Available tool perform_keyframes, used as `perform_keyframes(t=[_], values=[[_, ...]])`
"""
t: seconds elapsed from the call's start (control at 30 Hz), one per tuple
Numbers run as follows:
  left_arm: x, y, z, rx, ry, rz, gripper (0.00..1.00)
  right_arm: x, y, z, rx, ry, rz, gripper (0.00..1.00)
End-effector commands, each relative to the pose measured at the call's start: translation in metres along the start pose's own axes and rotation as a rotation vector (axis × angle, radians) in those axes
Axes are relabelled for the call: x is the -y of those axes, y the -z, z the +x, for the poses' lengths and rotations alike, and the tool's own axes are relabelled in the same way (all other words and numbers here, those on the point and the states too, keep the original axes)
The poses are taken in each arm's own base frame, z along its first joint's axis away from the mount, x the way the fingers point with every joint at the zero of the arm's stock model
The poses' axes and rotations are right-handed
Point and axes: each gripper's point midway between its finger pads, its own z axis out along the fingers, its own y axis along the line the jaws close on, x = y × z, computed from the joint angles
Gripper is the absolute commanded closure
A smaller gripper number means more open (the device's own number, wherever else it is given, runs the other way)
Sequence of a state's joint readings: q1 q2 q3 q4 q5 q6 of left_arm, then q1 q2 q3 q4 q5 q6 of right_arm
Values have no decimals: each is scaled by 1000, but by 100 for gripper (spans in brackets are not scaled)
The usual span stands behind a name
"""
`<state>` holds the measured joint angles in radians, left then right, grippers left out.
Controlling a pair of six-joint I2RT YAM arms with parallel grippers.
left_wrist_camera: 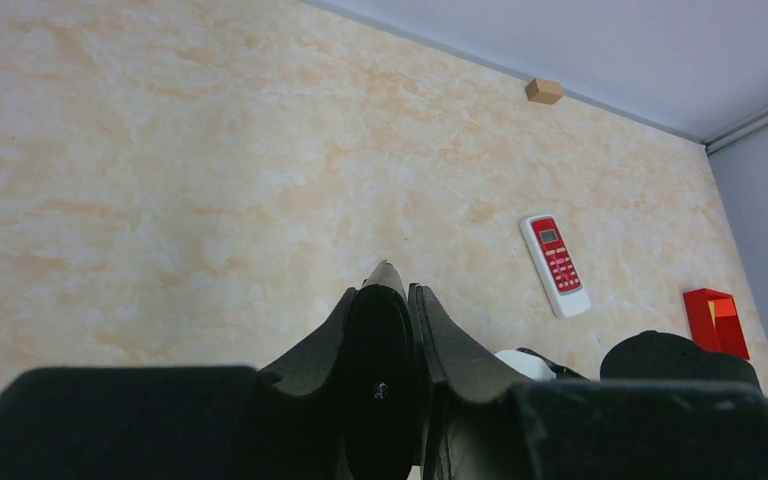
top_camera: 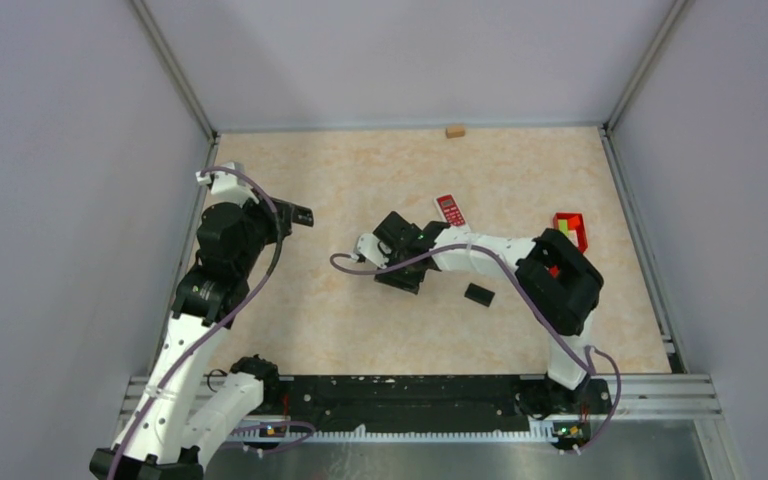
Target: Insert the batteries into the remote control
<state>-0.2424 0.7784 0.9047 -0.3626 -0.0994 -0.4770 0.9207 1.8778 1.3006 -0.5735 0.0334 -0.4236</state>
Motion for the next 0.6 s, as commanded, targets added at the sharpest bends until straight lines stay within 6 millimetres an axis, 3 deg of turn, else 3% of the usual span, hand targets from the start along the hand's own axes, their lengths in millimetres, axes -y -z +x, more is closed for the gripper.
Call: perform_keyframes(t=[0.0, 0.37, 0.57], values=[[-2, 1, -12, 50, 1, -10, 100, 8, -1, -27, 69, 49, 0, 49], [2, 0, -10, 38, 1, 10, 100, 5, -12, -16, 18, 38, -78, 71], [5, 0, -12, 39, 1, 20, 100, 8, -14, -10, -19, 41, -63, 69]])
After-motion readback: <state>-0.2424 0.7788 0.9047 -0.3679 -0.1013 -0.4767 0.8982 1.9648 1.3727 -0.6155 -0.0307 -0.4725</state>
